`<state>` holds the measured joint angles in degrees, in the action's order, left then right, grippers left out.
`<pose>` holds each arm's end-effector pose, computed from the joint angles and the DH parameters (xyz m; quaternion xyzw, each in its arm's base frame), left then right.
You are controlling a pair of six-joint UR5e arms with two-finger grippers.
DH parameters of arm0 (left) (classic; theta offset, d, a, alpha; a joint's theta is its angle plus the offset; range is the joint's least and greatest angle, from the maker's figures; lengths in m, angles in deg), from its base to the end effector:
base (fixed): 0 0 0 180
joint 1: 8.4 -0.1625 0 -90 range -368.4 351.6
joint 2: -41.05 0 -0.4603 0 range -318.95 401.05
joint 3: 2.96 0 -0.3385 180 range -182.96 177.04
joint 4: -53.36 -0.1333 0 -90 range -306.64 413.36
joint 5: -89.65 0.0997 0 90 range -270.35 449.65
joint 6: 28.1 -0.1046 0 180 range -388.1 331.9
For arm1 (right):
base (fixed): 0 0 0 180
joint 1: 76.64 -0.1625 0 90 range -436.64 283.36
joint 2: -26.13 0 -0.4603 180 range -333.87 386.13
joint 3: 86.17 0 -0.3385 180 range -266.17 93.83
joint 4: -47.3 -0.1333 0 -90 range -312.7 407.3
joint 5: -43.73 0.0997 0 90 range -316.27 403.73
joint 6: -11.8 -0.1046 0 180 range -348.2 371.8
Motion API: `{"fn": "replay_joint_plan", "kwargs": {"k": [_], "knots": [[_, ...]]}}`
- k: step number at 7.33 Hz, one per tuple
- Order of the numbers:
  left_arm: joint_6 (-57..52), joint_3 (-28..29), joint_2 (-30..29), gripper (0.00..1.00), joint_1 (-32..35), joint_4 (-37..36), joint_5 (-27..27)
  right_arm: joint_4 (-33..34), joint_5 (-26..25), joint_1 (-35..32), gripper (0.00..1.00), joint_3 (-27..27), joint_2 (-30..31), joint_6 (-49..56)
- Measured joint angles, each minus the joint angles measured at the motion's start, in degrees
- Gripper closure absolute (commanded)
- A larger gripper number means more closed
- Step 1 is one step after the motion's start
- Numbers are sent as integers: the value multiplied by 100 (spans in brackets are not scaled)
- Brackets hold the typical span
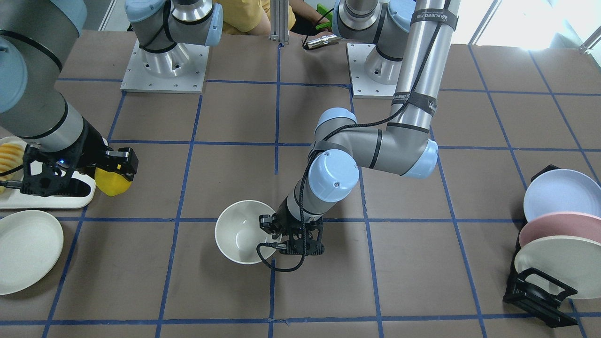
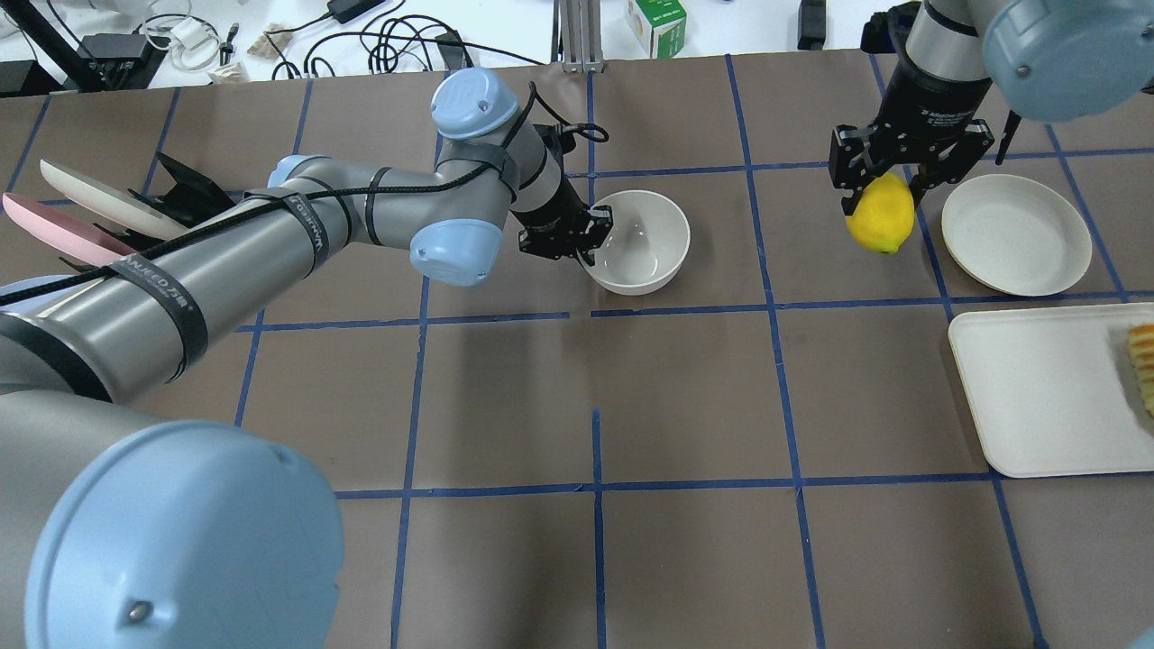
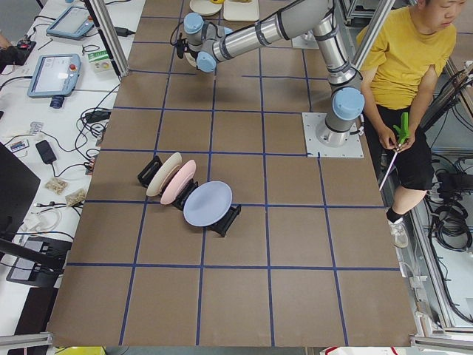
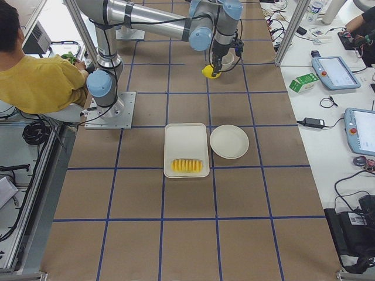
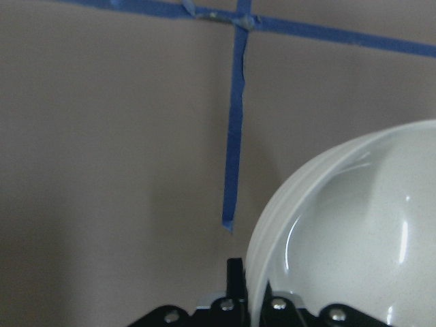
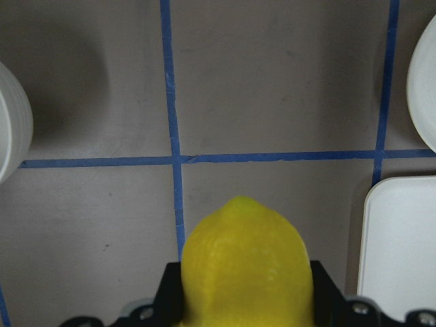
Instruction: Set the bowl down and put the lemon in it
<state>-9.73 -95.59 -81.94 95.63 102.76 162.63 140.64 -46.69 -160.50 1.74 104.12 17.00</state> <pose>-0.3127 -0.5752 0.2605 0.0310 -0.9876 0.0000 0.1540 0.0766 -0.5275 0.4391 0.0080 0.9983 0.0575 0.0020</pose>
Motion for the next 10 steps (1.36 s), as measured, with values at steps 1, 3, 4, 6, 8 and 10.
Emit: {"fn": "replay_joint_plan", "kwargs": {"k": [1, 3, 4, 6, 8, 10], "knots": [[17, -227, 156, 100, 15, -25, 70, 0, 156, -80, 100, 12, 17, -130], [2, -554, 433, 100, 6, 22, 326, 58, 334, -405, 100, -5, 17, -697], [-39, -676, 505, 100, -59, 6, 450, 81, 358, -607, 100, -31, 4, -1000], [-66, -756, 575, 53, -253, -33, 547, 225, 361, -800, 100, -92, -46, -1226], [-44, -821, 598, 0, -319, -33, 607, 369, 353, -985, 100, -164, -151, -1407], [-11, -763, 637, 0, -379, -1, 598, 425, 320, -1160, 100, -182, -244, -1503]]}}
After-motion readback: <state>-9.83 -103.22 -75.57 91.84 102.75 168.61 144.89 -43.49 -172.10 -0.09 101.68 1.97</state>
